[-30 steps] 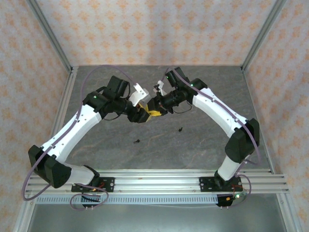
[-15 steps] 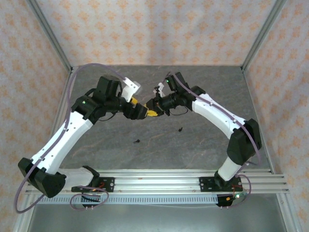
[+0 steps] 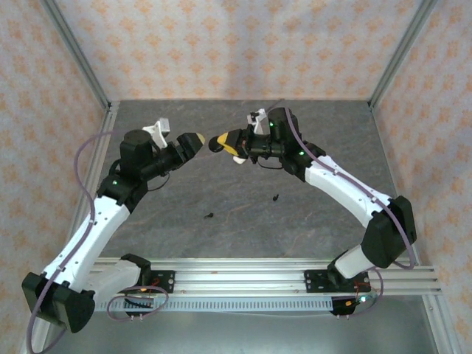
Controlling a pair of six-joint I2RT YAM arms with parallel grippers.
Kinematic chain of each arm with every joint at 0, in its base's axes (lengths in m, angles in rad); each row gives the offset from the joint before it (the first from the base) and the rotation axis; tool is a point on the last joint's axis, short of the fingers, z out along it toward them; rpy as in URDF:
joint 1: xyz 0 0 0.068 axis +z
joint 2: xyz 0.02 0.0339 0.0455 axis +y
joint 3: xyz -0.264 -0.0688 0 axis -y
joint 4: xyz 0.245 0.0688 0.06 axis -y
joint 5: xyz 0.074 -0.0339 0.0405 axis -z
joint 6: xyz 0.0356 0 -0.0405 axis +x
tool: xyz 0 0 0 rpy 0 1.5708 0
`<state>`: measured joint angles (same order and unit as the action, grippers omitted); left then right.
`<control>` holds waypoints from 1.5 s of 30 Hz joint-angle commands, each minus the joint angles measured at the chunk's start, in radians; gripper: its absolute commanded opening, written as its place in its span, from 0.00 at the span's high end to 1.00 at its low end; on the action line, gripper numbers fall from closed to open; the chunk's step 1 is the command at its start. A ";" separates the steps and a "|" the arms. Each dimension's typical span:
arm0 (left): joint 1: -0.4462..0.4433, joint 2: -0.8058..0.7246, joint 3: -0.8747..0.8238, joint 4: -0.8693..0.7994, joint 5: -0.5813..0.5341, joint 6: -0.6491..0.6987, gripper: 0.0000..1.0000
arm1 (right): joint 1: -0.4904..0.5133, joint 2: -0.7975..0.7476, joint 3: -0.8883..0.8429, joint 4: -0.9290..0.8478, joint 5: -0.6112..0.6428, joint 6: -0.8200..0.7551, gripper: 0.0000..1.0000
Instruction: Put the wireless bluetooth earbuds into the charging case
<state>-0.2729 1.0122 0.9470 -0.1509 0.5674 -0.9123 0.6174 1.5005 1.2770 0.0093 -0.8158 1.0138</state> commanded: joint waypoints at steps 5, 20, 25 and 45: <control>-0.006 -0.015 -0.092 0.360 0.030 -0.273 0.37 | 0.007 -0.033 0.013 0.116 0.038 0.061 1.00; -0.070 0.137 -0.042 0.482 0.064 -0.321 0.46 | 0.010 -0.040 0.034 0.121 0.017 0.074 1.00; -0.074 0.167 -0.007 0.470 0.077 -0.303 0.62 | 0.010 -0.042 0.031 0.122 0.023 0.072 1.00; -0.061 0.270 0.609 -0.500 0.392 0.759 1.00 | -0.071 -0.092 0.374 -0.701 -0.216 -0.763 0.42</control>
<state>-0.3378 1.2621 1.4647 -0.4007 0.8112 -0.4862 0.5362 1.4288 1.5772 -0.4450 -0.9443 0.5121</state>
